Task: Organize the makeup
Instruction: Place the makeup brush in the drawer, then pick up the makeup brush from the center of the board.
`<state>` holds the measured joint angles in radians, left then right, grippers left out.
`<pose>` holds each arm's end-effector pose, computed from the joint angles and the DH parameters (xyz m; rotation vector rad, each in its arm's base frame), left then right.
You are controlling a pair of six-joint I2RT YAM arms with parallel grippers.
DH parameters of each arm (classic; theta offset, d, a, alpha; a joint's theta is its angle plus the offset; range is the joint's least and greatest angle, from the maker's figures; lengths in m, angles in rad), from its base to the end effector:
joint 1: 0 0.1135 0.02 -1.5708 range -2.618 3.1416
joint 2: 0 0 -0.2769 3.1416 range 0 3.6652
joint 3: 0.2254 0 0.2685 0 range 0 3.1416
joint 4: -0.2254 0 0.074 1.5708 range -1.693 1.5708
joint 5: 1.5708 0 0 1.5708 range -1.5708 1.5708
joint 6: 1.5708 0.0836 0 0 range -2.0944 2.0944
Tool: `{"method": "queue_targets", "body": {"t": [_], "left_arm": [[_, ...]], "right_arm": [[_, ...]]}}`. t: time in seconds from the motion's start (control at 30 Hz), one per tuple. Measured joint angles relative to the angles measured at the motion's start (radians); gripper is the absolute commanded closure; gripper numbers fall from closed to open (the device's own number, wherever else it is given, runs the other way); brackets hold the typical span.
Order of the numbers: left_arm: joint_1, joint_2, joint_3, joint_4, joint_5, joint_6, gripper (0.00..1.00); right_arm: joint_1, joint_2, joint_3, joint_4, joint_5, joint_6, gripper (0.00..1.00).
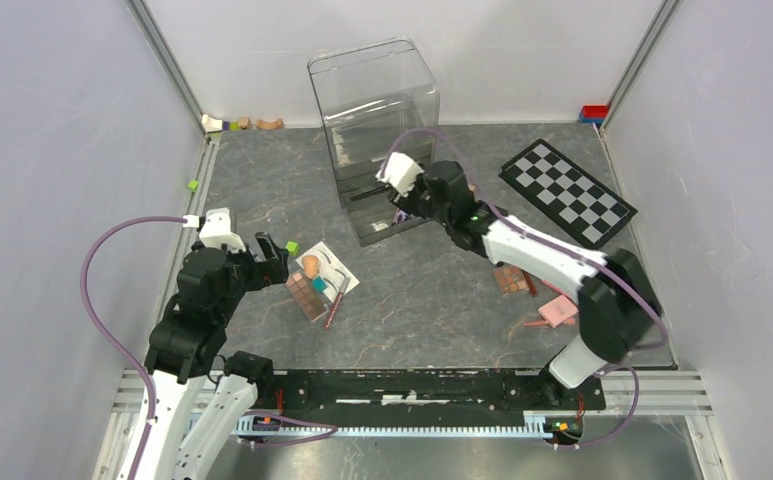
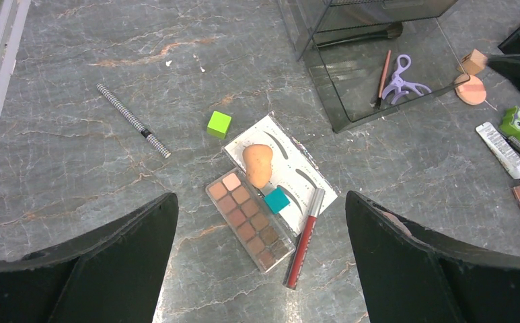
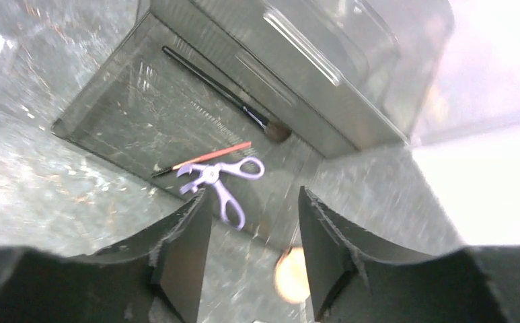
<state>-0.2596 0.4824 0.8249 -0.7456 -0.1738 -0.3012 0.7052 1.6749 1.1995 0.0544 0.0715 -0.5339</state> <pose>0.1437 -0.0232 0.3250 -0.1543 1.9666 -0.1952 0.3485 0.2888 0.2582 -1.1182 1.6472 0.0394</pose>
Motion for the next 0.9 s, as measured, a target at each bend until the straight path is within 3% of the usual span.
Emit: {"method": "queue_targets", "body": {"t": [0.17, 0.23, 0.27, 0.57, 0.9], "left_arm": [[0.000, 0.000, 0.000, 0.000, 0.000, 0.000, 0.00], [0.000, 0.000, 0.000, 0.000, 0.000, 0.000, 0.00], [0.000, 0.001, 0.000, 0.000, 0.000, 0.000, 0.00], [0.000, 0.002, 0.000, 0.000, -0.004, -0.001, 0.00], [0.000, 0.002, 0.000, 0.000, -0.005, -0.002, 0.00]], "right_arm": [[-0.006, -0.225, -0.092, -0.137, 0.131, 0.360, 0.31], [-0.013, -0.286, -0.124, -0.206, 0.181, 0.469, 0.07], [-0.018, -0.317, -0.156, -0.238, 0.210, 0.526, 0.02], [-0.196, -0.660, -0.592, -0.471, 0.316, 0.906, 0.02], [-0.227, -0.699, -0.607, -0.620, 0.341, 1.124, 0.02]]}}
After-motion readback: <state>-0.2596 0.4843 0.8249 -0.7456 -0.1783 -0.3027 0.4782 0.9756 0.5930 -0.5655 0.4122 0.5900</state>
